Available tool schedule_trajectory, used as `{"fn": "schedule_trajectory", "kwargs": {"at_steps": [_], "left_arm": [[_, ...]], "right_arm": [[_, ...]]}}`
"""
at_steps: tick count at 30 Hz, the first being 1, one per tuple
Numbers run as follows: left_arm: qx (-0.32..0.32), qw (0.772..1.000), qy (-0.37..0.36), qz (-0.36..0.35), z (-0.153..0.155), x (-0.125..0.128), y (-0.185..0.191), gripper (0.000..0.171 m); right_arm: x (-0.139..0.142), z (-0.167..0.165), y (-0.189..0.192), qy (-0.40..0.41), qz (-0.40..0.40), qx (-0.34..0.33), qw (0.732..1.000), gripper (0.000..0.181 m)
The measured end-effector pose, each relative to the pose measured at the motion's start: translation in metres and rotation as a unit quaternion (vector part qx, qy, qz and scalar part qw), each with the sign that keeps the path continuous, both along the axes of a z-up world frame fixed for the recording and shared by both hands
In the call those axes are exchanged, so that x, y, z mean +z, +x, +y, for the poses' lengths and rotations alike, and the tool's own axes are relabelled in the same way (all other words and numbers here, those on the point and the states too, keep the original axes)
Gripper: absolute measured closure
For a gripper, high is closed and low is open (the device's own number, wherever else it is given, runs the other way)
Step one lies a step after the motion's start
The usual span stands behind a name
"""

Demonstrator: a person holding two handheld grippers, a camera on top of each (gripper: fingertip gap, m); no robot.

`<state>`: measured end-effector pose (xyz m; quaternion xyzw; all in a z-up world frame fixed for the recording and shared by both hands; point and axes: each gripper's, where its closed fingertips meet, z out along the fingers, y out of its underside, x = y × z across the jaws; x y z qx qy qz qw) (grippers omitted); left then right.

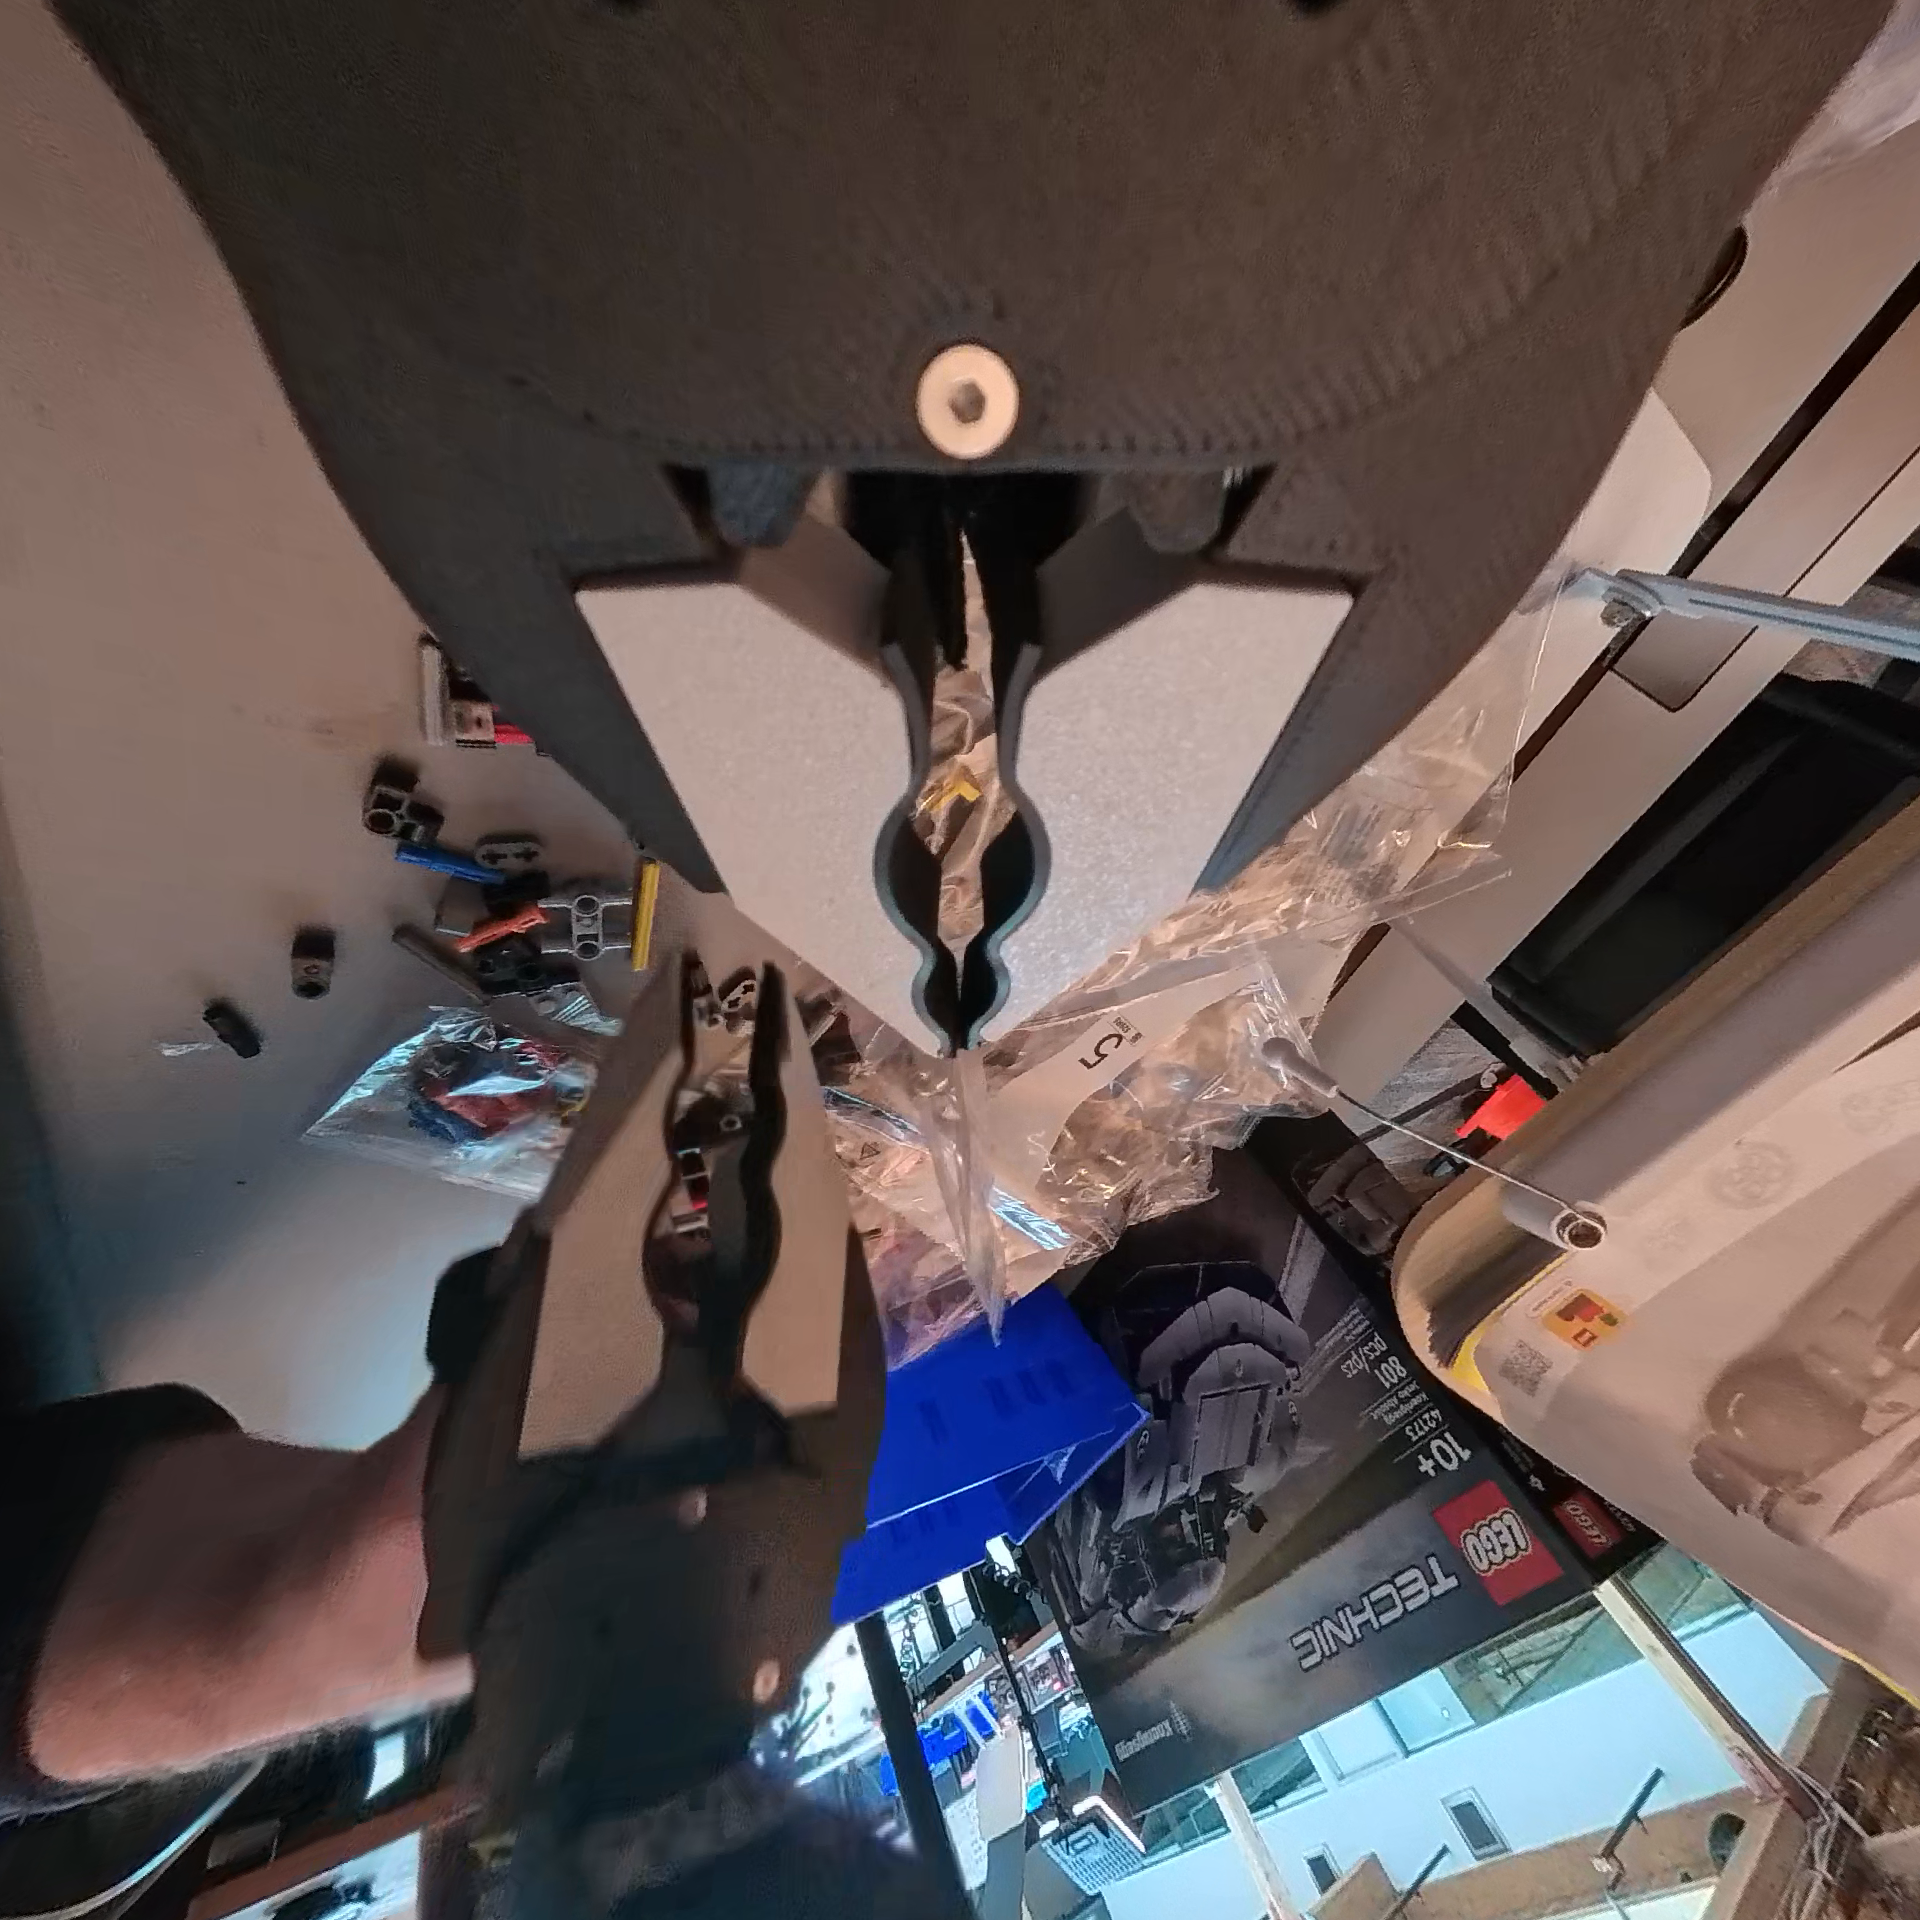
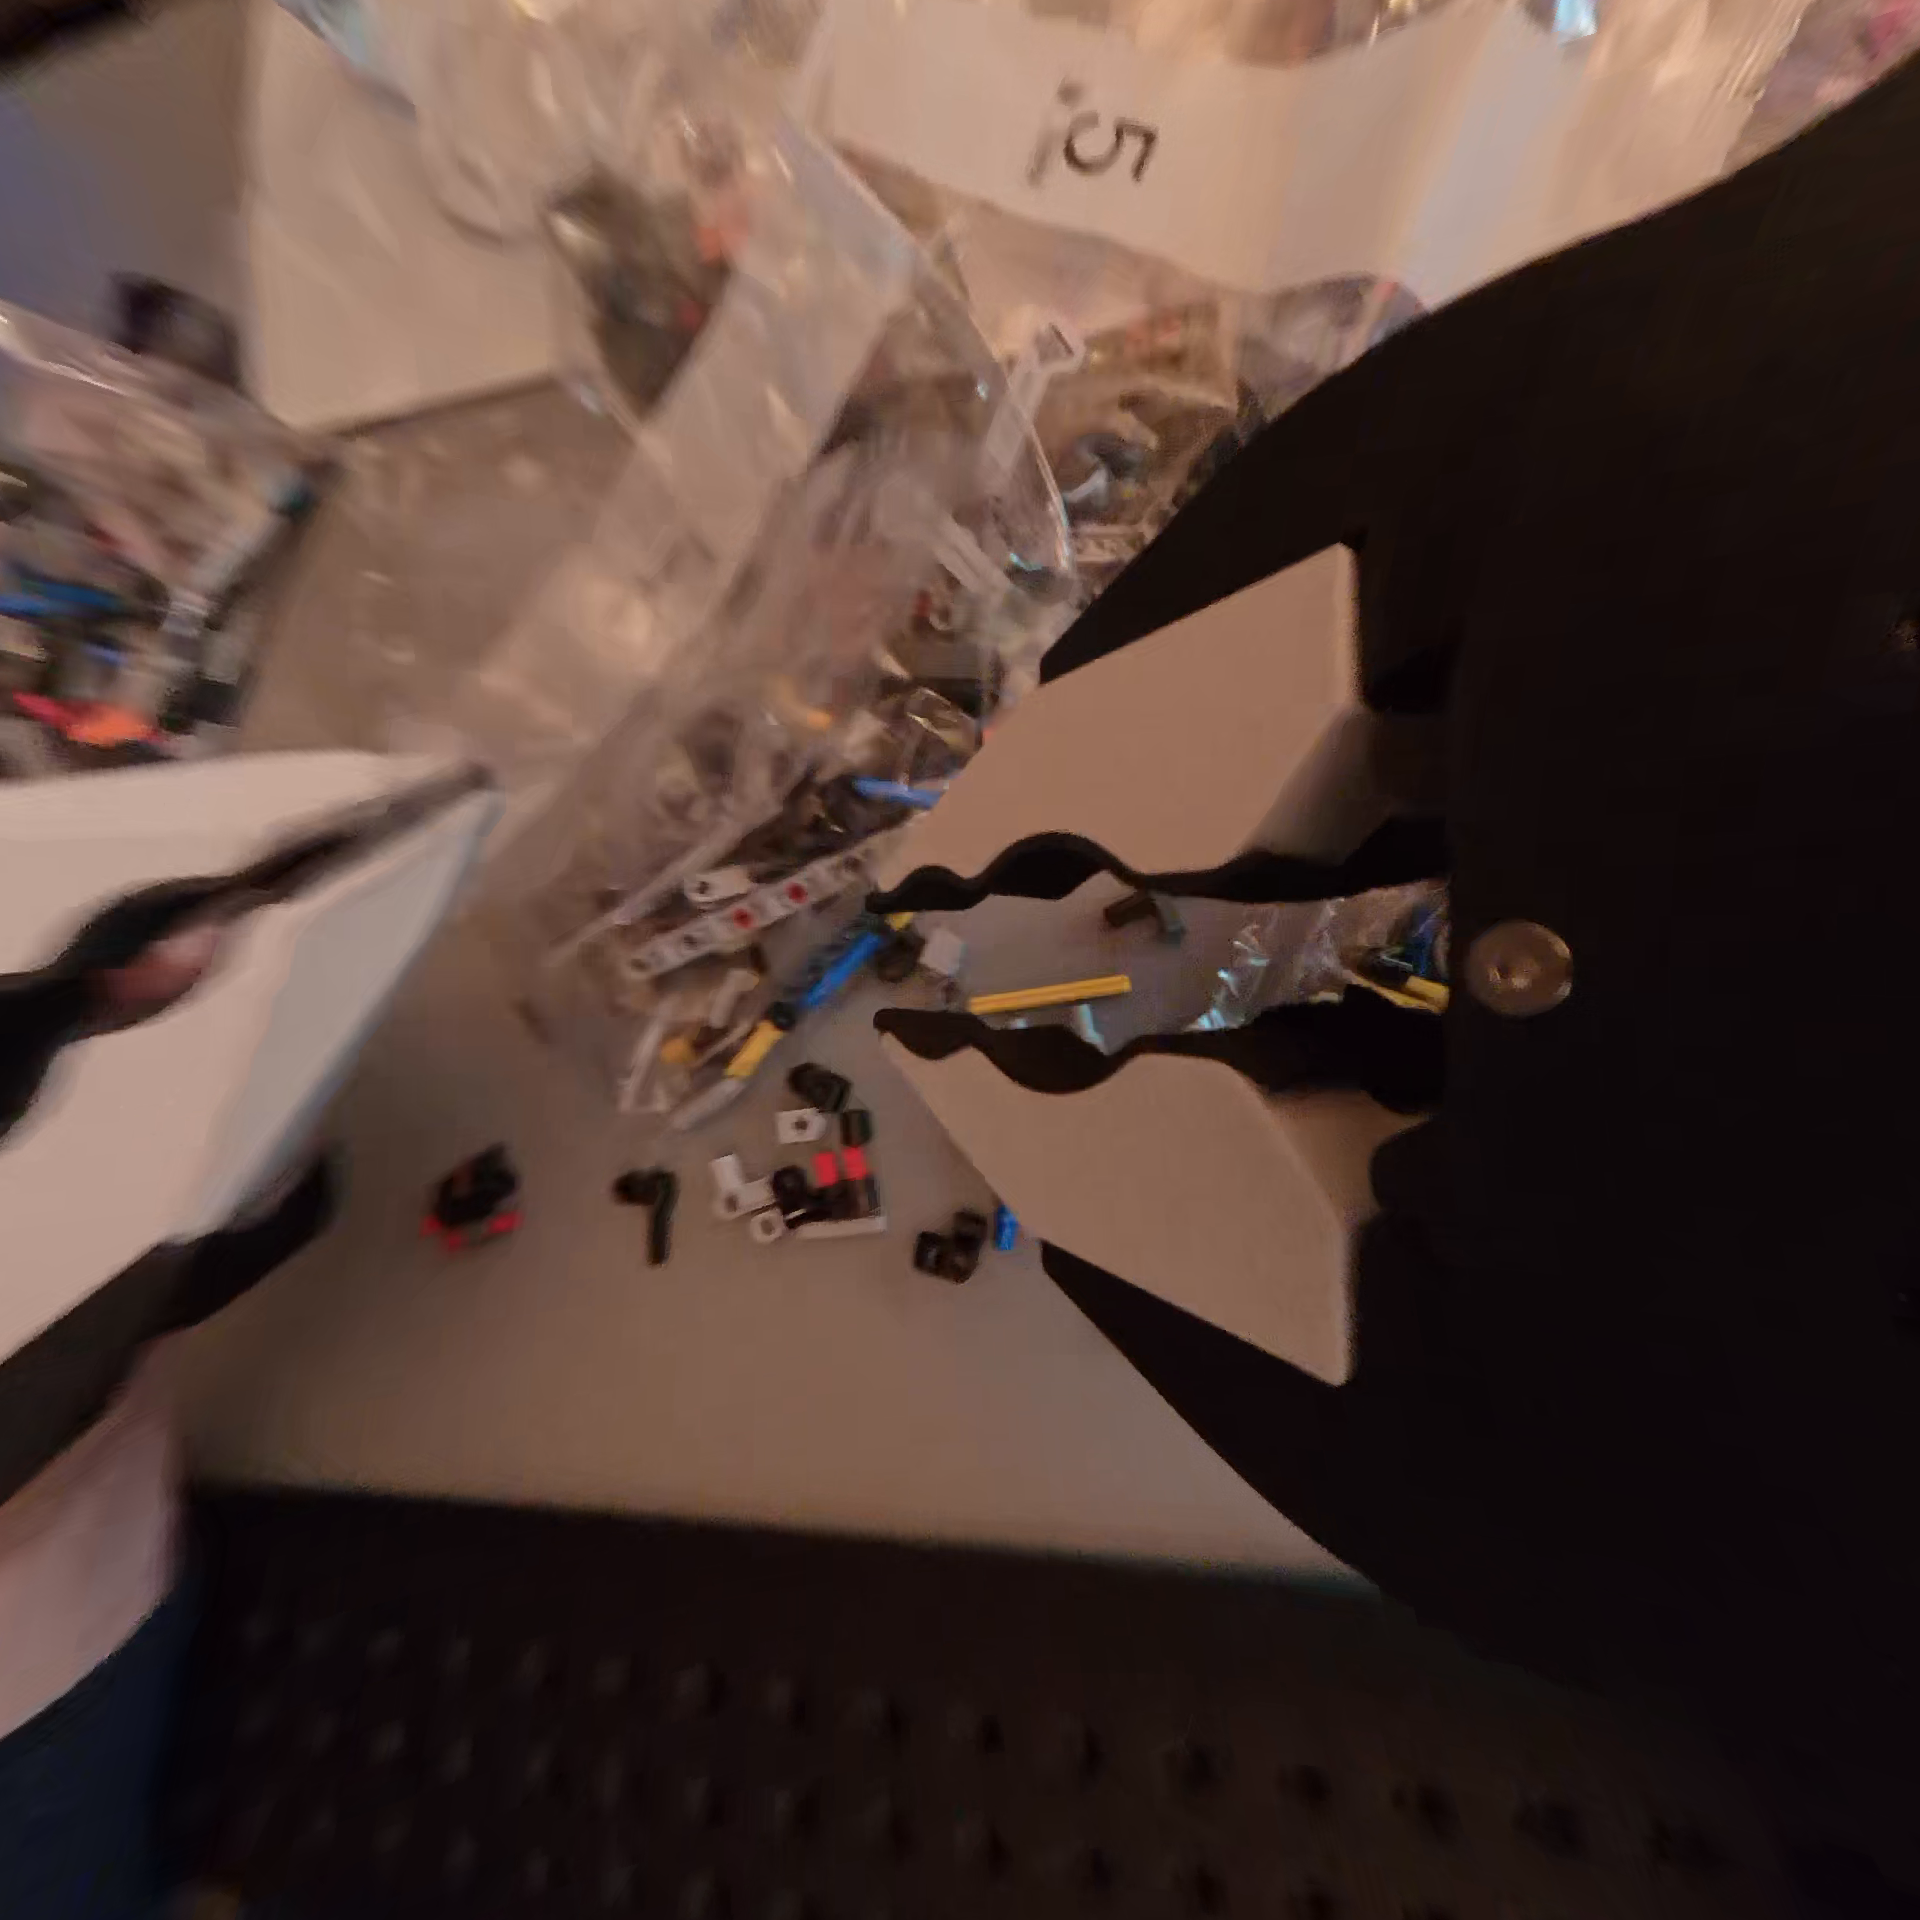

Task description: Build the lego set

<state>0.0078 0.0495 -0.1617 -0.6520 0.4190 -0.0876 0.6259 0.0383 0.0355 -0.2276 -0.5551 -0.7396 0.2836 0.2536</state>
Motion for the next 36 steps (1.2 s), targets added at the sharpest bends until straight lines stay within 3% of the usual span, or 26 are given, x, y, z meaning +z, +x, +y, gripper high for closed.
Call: {"fn": "schedule_trajectory", "kwargs": {"at_steps": [4, 14, 19, 24, 26, 36], "left_arm": [[0.001, 1.0, 0.0, 0.001, 0.0, 0.0, 0.0, 0.171], [0.002, 1.0, 0.0, 0.002, 0.0, 0.0, 0.0, 0.171], [0.002, 1.0, -0.001, -0.001, 0.0, 0.001, -0.001, 0.171], [0.0, 1.0, -0.003, -0.004, 0.0, 0.0, 0.0, 0.171], [-0.002, 1.0, -0.005, -0.005, 0.0, 0.0, 0.001, 0.171], [-0.003, 1.0, -0.01, -0.009, 0.001, -0.001, 0.001, 0.171]], "right_arm": [[-0.038, 0.001, -0.003, 0.014, -0.074, -0.004, 0.997, 0.159], [-0.048, 0.002, -0.011, 0.016, -0.089, -0.011, 0.996, 0.173], [-0.022, -0.003, -0.013, -0.009, -0.034, -0.003, 0.999, 0.174], [0.039, 0.004, -0.021, 0.006, 0.11, -0.022, 0.994, 0.174], [0.051, 0.012, -0.023, 0.019, 0.143, -0.044, 0.989, 0.174], [0.042, 0.028, -0.029, 0.086, 0.123, -0.08, 0.985, 0.166]]}}
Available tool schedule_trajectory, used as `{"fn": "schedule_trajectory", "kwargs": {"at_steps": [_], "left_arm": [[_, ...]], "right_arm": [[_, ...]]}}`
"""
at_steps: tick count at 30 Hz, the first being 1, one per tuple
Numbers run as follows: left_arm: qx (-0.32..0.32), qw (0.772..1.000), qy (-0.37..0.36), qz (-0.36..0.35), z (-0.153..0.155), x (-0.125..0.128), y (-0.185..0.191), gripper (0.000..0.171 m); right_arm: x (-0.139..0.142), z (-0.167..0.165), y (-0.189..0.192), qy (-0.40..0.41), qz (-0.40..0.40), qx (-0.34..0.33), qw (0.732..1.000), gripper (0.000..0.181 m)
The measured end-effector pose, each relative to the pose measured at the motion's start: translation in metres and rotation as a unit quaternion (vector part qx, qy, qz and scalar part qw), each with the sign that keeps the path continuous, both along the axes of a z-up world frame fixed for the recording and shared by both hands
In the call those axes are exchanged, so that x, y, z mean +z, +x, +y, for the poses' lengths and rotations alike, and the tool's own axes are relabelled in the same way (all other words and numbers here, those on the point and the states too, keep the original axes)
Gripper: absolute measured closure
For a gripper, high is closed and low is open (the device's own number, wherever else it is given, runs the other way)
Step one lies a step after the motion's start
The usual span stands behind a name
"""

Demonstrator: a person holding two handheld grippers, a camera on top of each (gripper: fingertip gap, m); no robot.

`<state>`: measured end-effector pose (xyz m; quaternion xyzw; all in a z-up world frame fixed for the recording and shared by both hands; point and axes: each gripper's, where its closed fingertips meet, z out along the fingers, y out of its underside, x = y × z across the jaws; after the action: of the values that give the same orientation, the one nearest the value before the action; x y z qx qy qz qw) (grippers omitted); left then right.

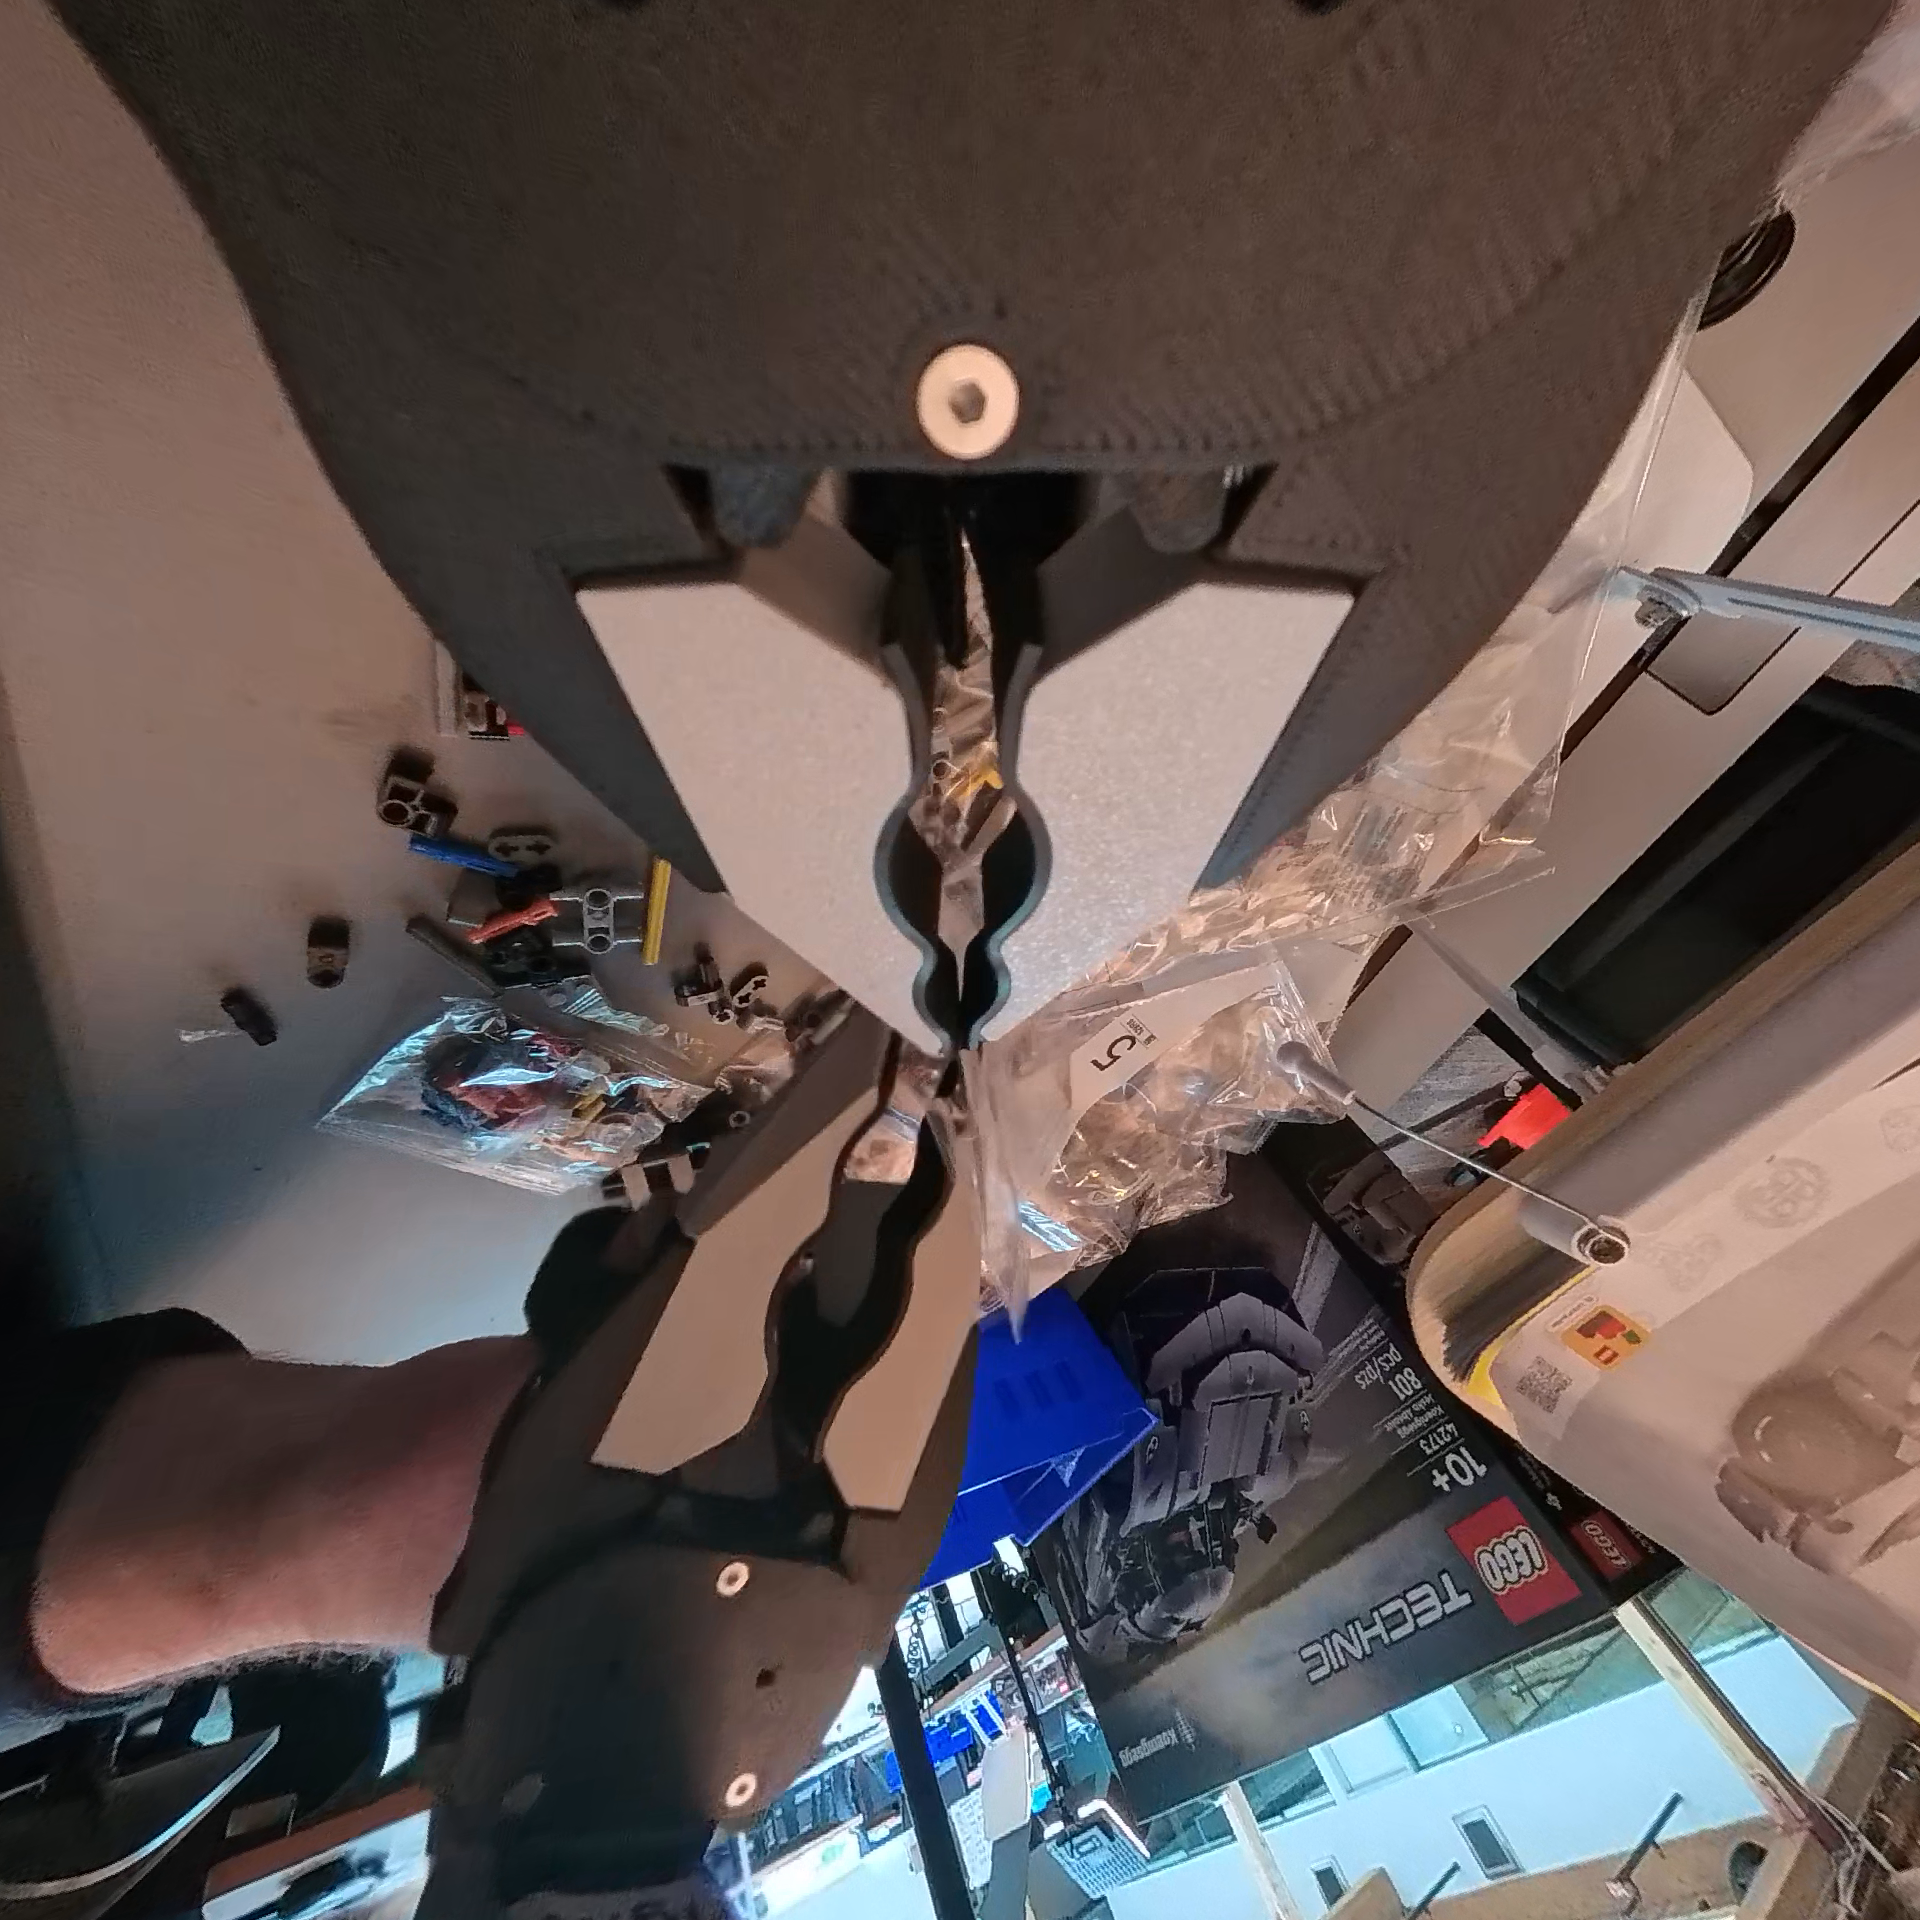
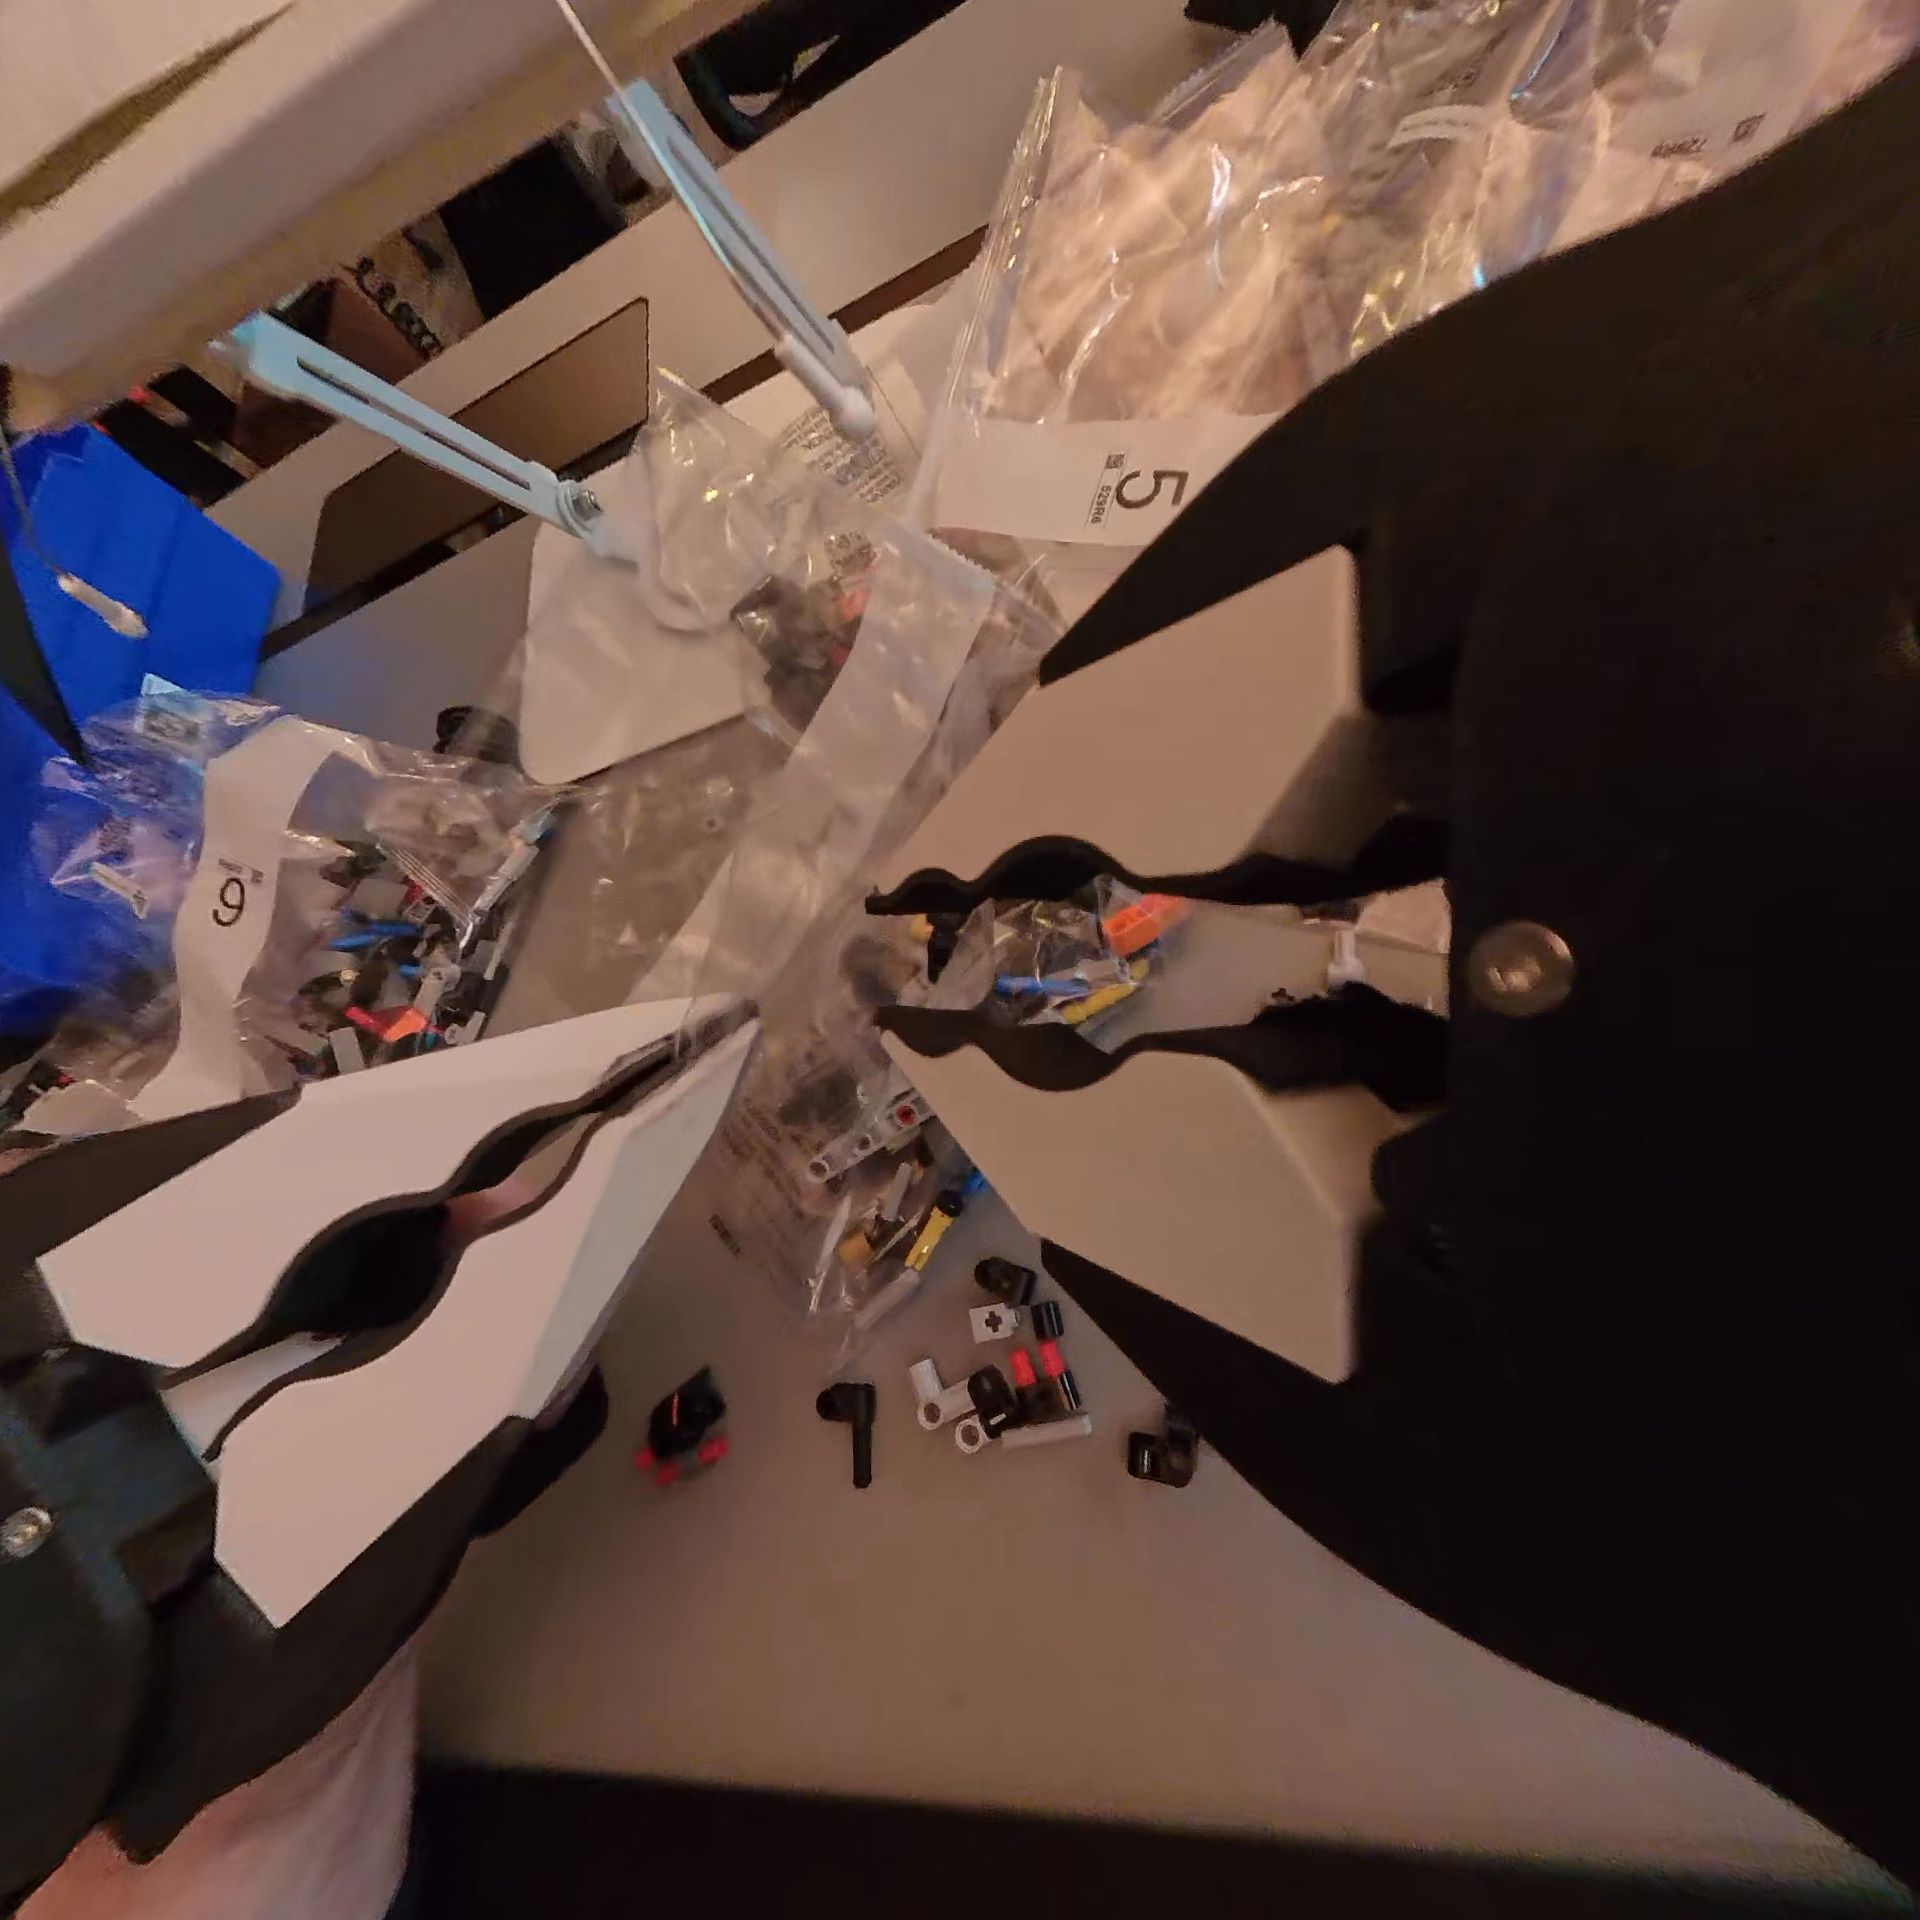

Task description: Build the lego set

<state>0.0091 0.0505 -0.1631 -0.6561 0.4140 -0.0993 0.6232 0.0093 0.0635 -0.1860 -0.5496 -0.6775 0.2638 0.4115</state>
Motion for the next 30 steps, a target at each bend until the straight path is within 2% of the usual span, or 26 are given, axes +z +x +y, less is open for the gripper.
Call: {"fn": "schedule_trajectory", "kwargs": {"at_steps": [3, 6, 8, 11, 13, 17, 20, 24, 26, 30], "left_arm": [[0.001, 1.0, 0.0, -0.003, 0.0, 0.001, -0.001, 0.171], [0.001, 1.0, 0.0, -0.002, 0.0, 0.001, -0.001, 0.171], [0.0, 1.0, 0.0, -0.003, 0.0, 0.001, -0.001, 0.171], [0.001, 1.0, 0.001, -0.005, 0.0, 0.002, -0.002, 0.171], [0.003, 1.0, 0.001, -0.006, 0.0, 0.003, -0.003, 0.171], [0.002, 1.0, 0.0, -0.005, 0.0, 0.002, -0.002, 0.171], [0.002, 1.0, 0.0, -0.006, 0.0, 0.002, -0.002, 0.171], [0.002, 1.0, 0.0, -0.008, 0.0, 0.003, -0.003, 0.171], [0.002, 1.0, 0.0, -0.007, 0.0, 0.002, -0.002, 0.171], [0.001, 1.0, -0.001, -0.007, 0.0, 0.002, -0.002, 0.171]], "right_arm": [[0.008, 0.005, 0.012, -0.021, 0.011, -0.002, 1.0, 0.173], [0.004, 0.01, 0.029, -0.048, -0.007, 0.004, 0.999, 0.18], [-0.015, 0.011, 0.039, -0.064, -0.064, 0.005, 0.996, 0.172], [-0.026, -0.001, 0.044, -0.084, -0.09, 0.036, 0.992, 0.173], [-0.043, -0.006, 0.051, -0.094, -0.14, 0.047, 0.985, 0.167], [-0.081, -0.014, 0.055, -0.098, -0.223, 0.06, 0.968, 0.168], [-0.092, -0.023, 0.053, -0.11, -0.242, 0.079, 0.961, 0.169], [-0.09, -0.024, 0.052, -0.098, -0.24, 0.082, 0.962, 0.181], [-0.081, -0.023, 0.05, -0.089, -0.223, 0.083, 0.967, 0.181], [-0.034, -0.023, 0.035, -0.064, -0.112, 0.087, 0.988, 0.181]]}}
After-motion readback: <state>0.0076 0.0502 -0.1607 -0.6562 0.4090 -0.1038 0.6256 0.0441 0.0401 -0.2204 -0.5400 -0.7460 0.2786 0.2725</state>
